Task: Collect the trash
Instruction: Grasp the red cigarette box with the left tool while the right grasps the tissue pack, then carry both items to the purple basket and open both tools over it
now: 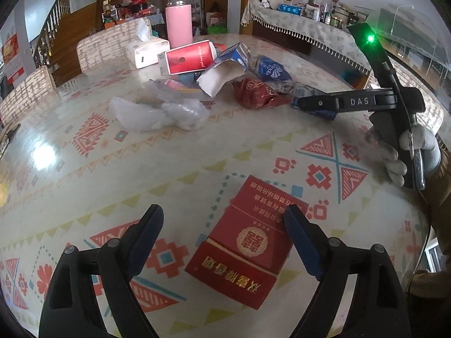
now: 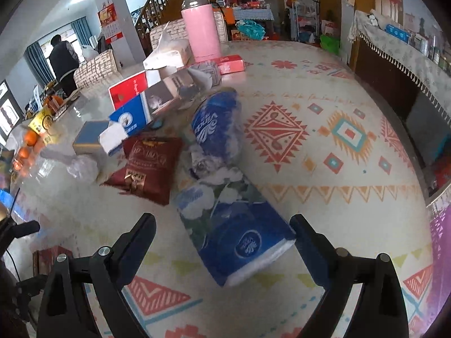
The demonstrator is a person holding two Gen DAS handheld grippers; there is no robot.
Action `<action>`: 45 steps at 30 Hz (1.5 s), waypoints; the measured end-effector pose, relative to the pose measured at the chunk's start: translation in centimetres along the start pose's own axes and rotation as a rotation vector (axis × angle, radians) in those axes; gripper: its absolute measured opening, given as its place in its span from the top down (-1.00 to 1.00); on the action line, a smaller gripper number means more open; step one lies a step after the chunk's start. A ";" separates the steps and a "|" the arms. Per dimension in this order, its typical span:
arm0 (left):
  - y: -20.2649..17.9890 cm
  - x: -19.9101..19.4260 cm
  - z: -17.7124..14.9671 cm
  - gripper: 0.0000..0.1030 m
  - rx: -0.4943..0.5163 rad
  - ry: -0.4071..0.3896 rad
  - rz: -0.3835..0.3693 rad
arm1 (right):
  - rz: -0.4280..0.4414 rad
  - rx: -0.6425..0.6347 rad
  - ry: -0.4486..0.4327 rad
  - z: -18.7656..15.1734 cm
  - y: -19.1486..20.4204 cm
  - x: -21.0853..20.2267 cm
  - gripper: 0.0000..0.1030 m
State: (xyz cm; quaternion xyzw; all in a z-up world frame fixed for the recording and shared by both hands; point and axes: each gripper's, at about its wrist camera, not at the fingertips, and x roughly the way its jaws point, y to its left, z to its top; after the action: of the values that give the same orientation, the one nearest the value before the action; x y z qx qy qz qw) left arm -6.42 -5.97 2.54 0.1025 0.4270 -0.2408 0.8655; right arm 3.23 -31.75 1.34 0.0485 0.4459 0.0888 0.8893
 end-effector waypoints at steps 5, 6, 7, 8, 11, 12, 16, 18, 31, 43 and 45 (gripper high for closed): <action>-1.1 -0.2 -0.4 -0.69 0.048 0.003 -0.040 | -0.013 -0.018 0.006 -0.4 0.7 0.0 -0.77; -1.6 -0.2 -0.6 -0.69 0.074 0.010 -0.047 | -0.019 -0.025 0.008 -0.4 0.8 0.0 -0.66; -2.0 -0.1 -0.7 -0.69 0.095 0.016 -0.046 | -0.036 -0.034 0.005 -0.5 1.0 -0.1 -0.58; -2.5 0.0 -0.9 -0.69 0.117 0.022 -0.041 | -0.054 -0.044 0.004 -0.5 1.2 -0.1 -0.37; -3.8 0.5 -1.3 -0.69 0.163 0.042 -0.020 | -0.064 -0.058 0.004 -0.7 1.5 -0.3 -0.14; -4.1 0.6 -1.4 -0.69 0.166 0.049 -0.019 | -0.059 -0.057 0.005 -0.8 1.7 -0.4 -0.12; -4.7 1.1 -1.3 -0.39 0.128 0.071 0.040 | -0.053 -0.050 0.004 -1.6 1.9 -1.2 -0.12; -4.4 0.7 -1.1 -0.07 0.082 0.075 0.025 | -0.049 -0.042 -0.001 -2.1 1.9 -1.9 -0.12; -4.0 -4.3 0.1 -0.07 -0.036 -0.060 0.105 | -0.048 0.068 -0.098 -6.4 -0.9 -9.0 -0.12; -12.5 -2.6 8.0 -0.07 0.035 -0.095 -0.038 | -0.132 0.246 -0.205 -9.9 -9.8 -16.6 -0.12; -14.9 -1.9 9.8 -0.07 0.069 -0.105 -0.076 | -0.164 0.280 -0.226 -10.4 -12.0 -18.1 -0.12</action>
State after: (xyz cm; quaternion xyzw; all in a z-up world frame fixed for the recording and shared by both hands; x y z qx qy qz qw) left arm -8.14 -21.94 10.51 0.1033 0.3761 -0.2933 0.8728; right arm -14.37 -47.04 7.34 0.1450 0.3536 -0.0529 0.9226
